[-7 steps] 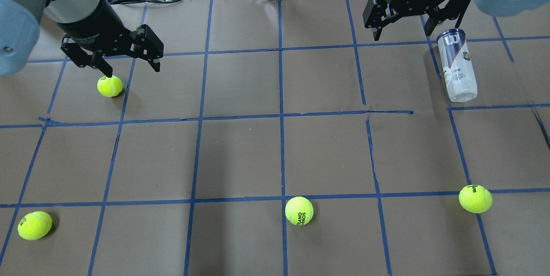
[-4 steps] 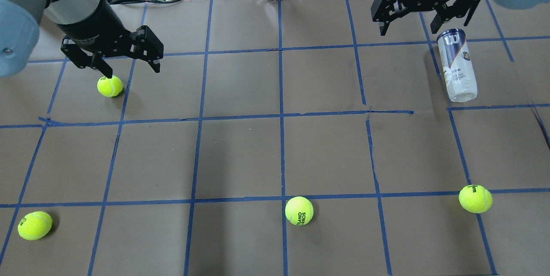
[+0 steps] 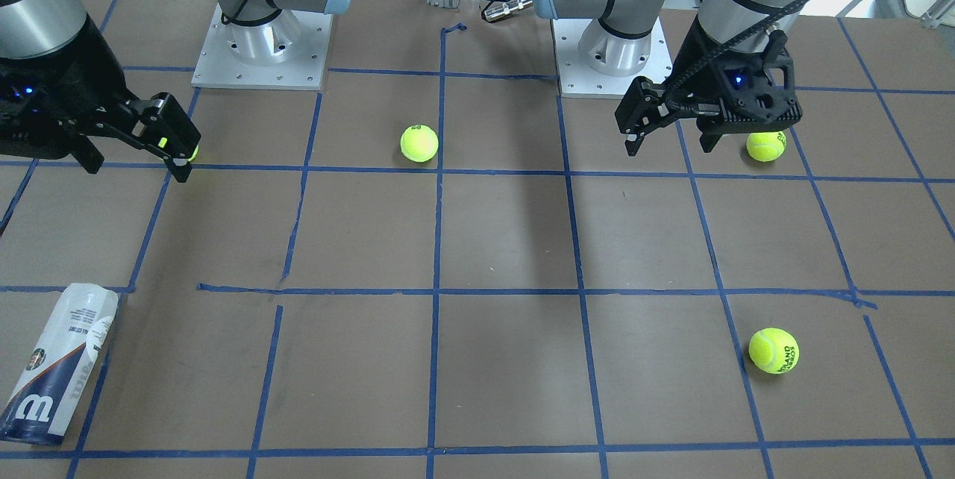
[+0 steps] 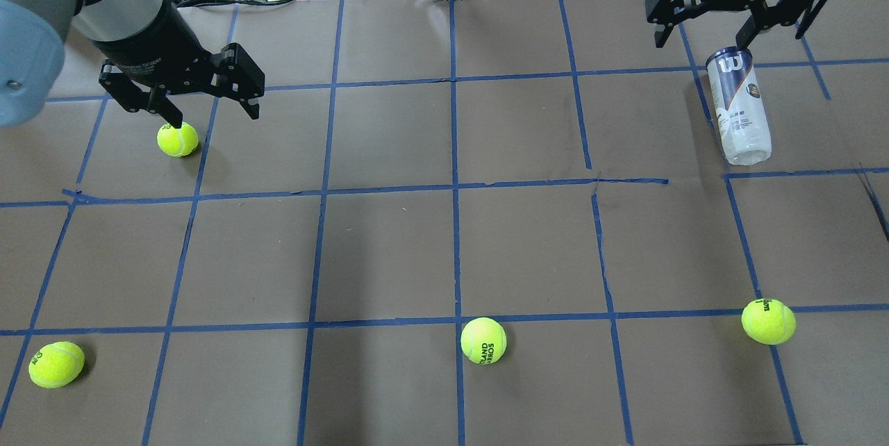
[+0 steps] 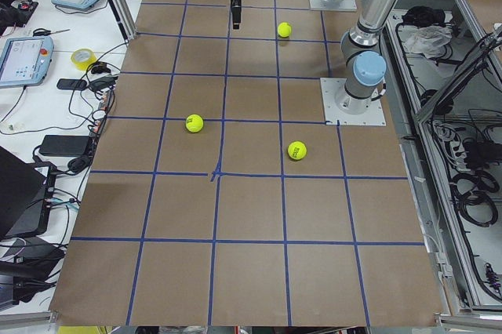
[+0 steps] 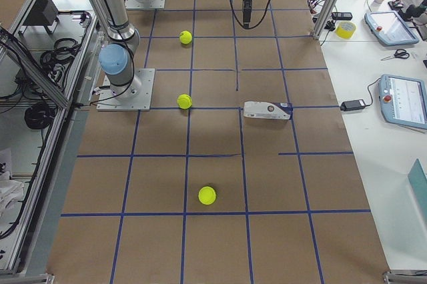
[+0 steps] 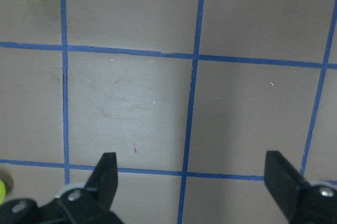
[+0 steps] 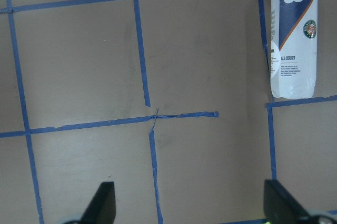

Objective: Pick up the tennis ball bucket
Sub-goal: 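Move the right gripper over the standing Wilson tennis ball can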

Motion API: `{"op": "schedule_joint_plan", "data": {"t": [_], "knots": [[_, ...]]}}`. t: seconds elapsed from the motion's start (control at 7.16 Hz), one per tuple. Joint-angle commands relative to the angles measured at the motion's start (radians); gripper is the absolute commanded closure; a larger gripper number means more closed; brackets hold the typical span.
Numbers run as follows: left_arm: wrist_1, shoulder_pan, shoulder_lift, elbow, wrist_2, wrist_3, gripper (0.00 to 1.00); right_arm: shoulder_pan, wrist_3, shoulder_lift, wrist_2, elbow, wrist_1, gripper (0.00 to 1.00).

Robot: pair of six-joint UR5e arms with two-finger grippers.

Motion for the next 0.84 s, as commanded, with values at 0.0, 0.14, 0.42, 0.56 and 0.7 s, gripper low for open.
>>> {"op": "schedule_joint_plan", "data": {"t": [0.0, 0.14, 0.42, 0.56, 0.7], "knots": [[0.000, 0.000, 0.000, -0.002, 0.000, 0.000, 0.00, -0.090, -0.065, 0.075, -0.002, -0.001, -0.047, 0.00], [0.002, 0.000, 0.000, -0.002, 0.000, 0.000, 0.00, -0.126, -0.105, 0.147, -0.003, -0.001, -0.149, 0.00], [0.000, 0.000, 0.000, -0.002, 0.000, 0.000, 0.00, -0.185, -0.167, 0.279, -0.041, -0.007, -0.269, 0.00], [0.002, 0.002, 0.000, 0.000, 0.000, 0.000, 0.00, -0.209, -0.212, 0.344, -0.055, -0.009, -0.343, 0.00], [0.000, 0.000, 0.000, -0.002, 0.000, 0.000, 0.00, -0.213, -0.214, 0.381, -0.055, -0.010, -0.363, 0.00]]}}
